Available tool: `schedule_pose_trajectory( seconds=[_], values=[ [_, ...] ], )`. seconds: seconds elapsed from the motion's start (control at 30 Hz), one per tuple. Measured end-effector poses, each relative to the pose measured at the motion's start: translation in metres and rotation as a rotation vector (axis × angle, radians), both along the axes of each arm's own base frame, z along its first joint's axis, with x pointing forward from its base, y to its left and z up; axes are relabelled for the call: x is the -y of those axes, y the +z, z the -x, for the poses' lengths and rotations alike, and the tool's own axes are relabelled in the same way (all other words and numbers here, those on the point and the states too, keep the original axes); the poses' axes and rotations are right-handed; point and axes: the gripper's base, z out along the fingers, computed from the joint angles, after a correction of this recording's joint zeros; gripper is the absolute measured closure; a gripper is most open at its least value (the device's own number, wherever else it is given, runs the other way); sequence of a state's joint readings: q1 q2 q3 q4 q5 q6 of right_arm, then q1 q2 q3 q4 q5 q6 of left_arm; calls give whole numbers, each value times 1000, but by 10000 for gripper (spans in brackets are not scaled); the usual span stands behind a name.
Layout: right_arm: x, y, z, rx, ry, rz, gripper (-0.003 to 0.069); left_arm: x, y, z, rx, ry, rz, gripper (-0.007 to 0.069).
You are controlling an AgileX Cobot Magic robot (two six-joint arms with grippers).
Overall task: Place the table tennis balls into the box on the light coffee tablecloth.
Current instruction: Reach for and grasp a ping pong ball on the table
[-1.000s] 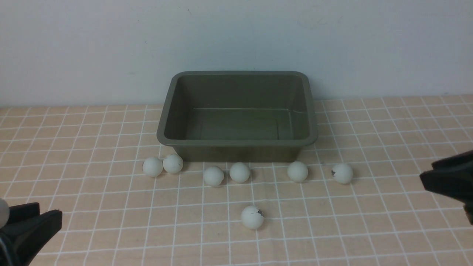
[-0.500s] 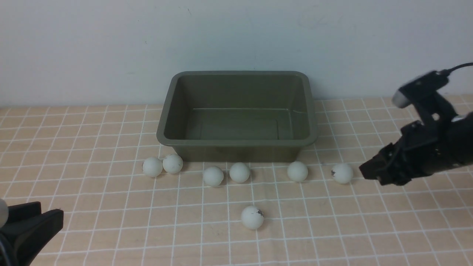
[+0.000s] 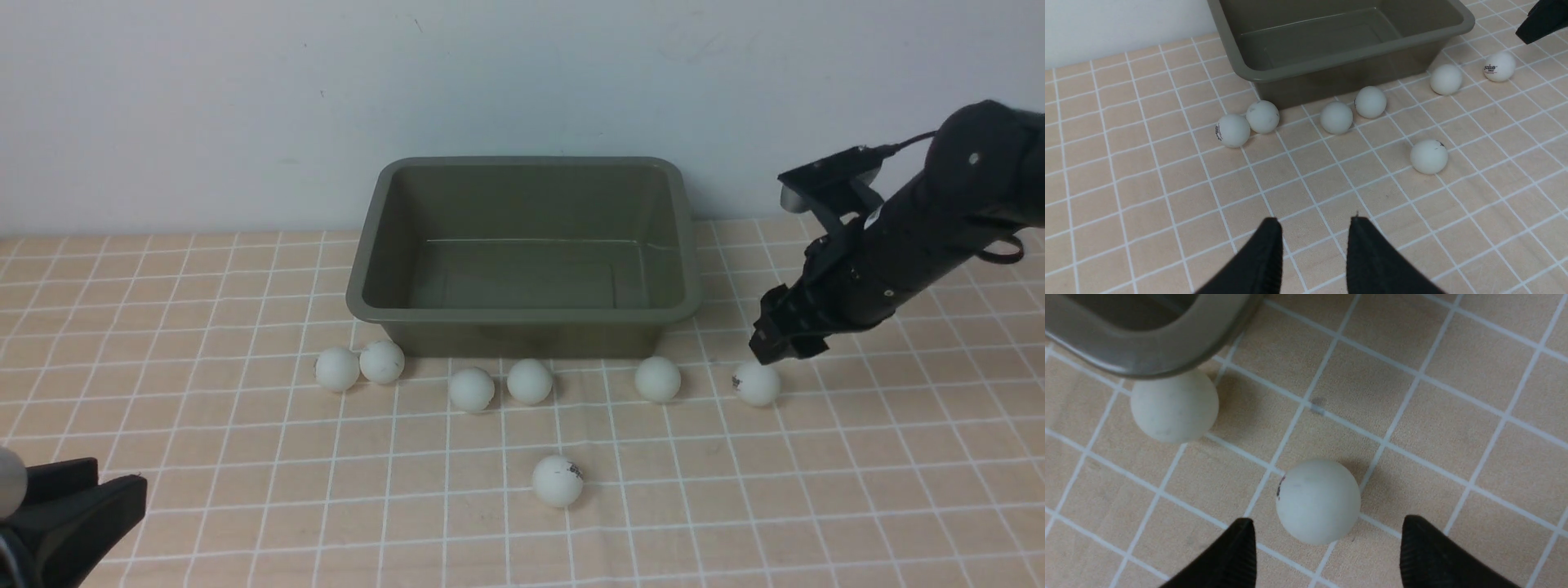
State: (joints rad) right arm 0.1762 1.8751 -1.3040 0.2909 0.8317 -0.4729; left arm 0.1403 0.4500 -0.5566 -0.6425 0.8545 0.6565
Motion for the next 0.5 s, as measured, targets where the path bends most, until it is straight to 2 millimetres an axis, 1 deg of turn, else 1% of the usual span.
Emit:
schedule_pose_trajectory(
  seconds=[0.03, 0.07, 0.2, 0.4, 0.5],
  values=[
    [0, -6, -3, -14, 1, 3, 223, 0, 0, 0, 0, 0, 0, 449],
    [-1, -7, -3, -15, 1, 3, 223, 0, 0, 0, 0, 0, 0, 449],
    [-6, -24, -7, -47, 40, 20, 223, 0, 0, 0, 2, 1, 0, 449],
    [-20, -40, -9, -55, 77, 32, 223, 0, 0, 0, 2, 2, 0, 449],
    [-21, -47, -12, -46, 83, 44, 229, 0, 0, 0, 3, 2, 0, 449]
  ],
)
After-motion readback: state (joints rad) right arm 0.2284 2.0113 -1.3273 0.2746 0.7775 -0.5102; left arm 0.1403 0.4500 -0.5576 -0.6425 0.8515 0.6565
